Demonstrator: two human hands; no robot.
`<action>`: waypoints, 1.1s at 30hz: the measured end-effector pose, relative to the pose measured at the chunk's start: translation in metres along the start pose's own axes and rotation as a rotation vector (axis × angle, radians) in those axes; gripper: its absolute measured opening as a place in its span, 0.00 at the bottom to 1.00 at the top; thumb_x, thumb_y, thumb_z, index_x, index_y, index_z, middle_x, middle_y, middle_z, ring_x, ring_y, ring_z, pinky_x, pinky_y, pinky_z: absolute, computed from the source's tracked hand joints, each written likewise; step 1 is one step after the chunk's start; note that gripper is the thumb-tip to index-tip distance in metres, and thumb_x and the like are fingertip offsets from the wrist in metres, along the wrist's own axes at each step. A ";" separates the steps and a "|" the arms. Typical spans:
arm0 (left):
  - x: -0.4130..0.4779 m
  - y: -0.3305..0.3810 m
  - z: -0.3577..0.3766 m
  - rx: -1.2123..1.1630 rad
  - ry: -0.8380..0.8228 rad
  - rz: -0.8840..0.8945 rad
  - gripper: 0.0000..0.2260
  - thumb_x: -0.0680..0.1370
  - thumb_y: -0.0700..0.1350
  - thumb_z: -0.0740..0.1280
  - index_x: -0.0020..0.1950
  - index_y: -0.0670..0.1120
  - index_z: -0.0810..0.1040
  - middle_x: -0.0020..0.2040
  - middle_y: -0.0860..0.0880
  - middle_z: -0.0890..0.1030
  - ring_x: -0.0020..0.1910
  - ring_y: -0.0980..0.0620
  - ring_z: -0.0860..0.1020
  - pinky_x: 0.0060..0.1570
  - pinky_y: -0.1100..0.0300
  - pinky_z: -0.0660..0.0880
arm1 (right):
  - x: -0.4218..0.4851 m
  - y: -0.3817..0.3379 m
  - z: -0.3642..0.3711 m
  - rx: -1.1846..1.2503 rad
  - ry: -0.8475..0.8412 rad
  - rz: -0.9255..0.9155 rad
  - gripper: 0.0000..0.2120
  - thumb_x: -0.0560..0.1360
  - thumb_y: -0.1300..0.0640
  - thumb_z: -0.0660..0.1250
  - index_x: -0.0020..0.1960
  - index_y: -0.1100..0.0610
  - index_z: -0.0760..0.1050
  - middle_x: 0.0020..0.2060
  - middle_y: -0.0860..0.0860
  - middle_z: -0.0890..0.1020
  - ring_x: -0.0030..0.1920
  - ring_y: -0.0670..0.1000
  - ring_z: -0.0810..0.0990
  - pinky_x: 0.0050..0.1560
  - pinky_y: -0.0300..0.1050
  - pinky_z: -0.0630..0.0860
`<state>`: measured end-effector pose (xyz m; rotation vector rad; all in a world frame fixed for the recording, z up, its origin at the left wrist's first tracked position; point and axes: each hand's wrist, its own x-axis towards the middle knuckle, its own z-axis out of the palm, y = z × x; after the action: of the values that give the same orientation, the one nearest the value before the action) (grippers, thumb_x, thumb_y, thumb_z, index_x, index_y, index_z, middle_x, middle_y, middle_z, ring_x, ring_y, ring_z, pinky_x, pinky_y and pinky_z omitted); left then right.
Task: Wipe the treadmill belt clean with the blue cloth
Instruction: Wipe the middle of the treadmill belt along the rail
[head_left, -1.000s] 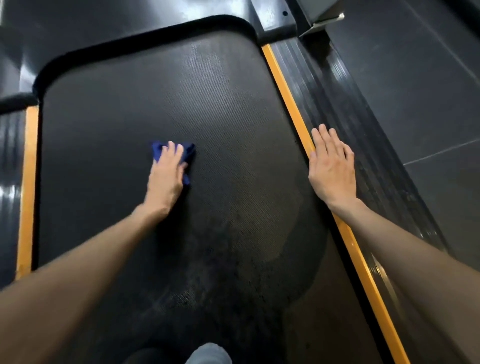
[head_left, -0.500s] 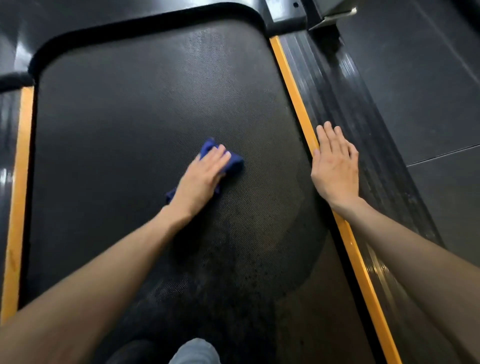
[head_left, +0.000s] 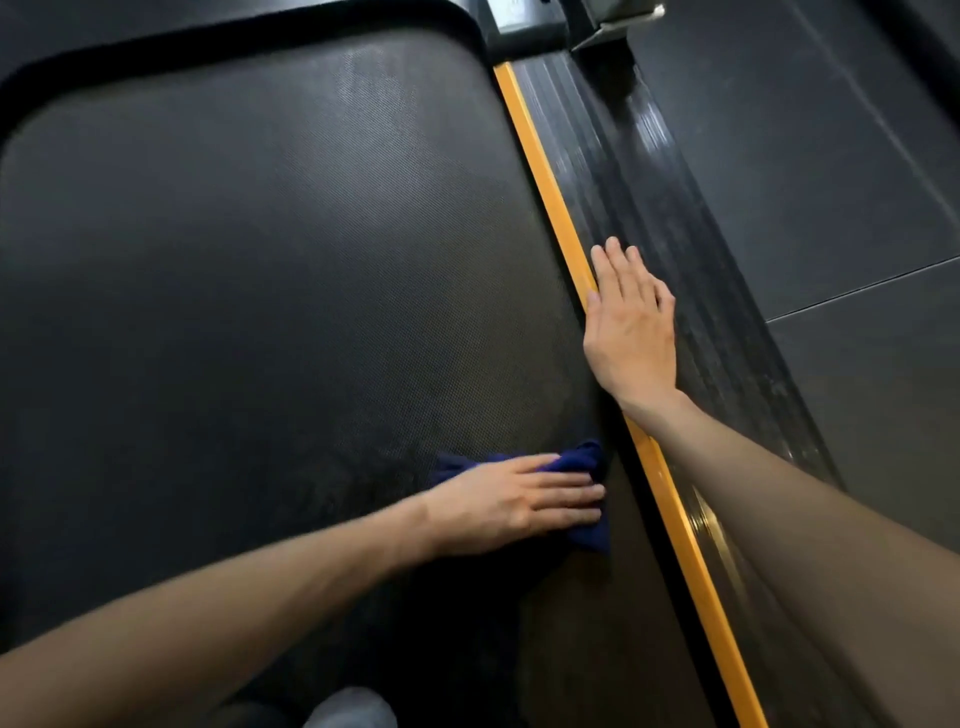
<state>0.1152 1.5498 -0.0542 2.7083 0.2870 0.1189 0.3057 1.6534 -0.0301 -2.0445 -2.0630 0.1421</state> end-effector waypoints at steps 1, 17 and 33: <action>-0.001 -0.023 -0.004 0.041 0.018 -0.015 0.19 0.82 0.44 0.49 0.69 0.43 0.70 0.70 0.44 0.69 0.70 0.49 0.66 0.71 0.53 0.52 | 0.000 0.000 0.000 -0.004 0.002 -0.002 0.23 0.82 0.55 0.51 0.76 0.57 0.56 0.75 0.53 0.59 0.76 0.52 0.55 0.72 0.50 0.54; 0.034 -0.048 -0.017 -0.008 0.074 -0.074 0.20 0.79 0.44 0.52 0.70 0.43 0.69 0.71 0.43 0.69 0.72 0.48 0.63 0.73 0.53 0.47 | 0.001 0.002 0.002 0.026 0.048 -0.004 0.22 0.81 0.59 0.53 0.75 0.58 0.60 0.74 0.53 0.62 0.75 0.52 0.58 0.71 0.50 0.57; 0.054 -0.239 -0.101 0.247 0.249 -0.768 0.19 0.82 0.45 0.55 0.72 0.40 0.64 0.73 0.40 0.64 0.73 0.43 0.60 0.72 0.46 0.55 | 0.003 0.002 0.006 0.024 0.045 0.018 0.22 0.81 0.56 0.53 0.75 0.56 0.61 0.74 0.51 0.63 0.75 0.51 0.58 0.71 0.47 0.54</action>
<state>0.1114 1.8146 -0.0574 2.6039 1.4584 0.2018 0.3060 1.6573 -0.0357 -2.0337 -2.0071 0.1217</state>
